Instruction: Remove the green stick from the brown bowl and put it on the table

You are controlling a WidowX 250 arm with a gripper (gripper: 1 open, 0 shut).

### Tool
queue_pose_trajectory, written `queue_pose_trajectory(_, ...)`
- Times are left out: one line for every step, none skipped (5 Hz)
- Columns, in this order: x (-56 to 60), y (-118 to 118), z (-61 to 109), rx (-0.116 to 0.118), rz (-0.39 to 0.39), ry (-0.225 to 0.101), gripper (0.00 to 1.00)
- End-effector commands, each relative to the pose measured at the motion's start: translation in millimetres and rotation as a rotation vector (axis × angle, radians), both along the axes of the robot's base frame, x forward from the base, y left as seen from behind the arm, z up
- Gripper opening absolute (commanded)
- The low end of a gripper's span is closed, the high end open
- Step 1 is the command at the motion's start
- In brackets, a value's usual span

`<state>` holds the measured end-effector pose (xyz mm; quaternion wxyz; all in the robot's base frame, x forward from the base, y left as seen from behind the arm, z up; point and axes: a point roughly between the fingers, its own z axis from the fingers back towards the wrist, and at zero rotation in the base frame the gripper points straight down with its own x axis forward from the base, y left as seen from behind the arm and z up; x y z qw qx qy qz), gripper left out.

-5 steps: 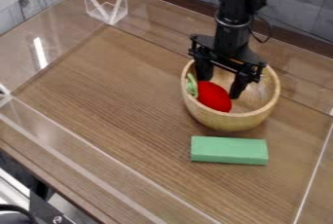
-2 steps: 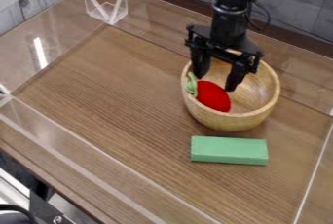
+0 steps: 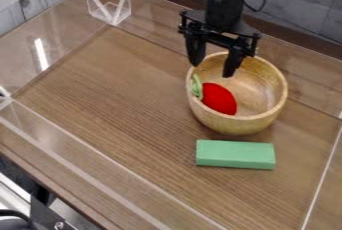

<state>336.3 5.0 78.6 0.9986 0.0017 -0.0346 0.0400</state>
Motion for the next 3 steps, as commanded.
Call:
queue_pose_trajectory(8.1,1.8,29.6,0.005,0.018,-0.085,0.00)
queue_pose_trajectory(12.4,-2.2,30.4,0.005,0.024,-0.084,0.00)
queue_pose_trajectory(18.8,-2.9,36.0,0.001,-0.012,-0.084,0.00)
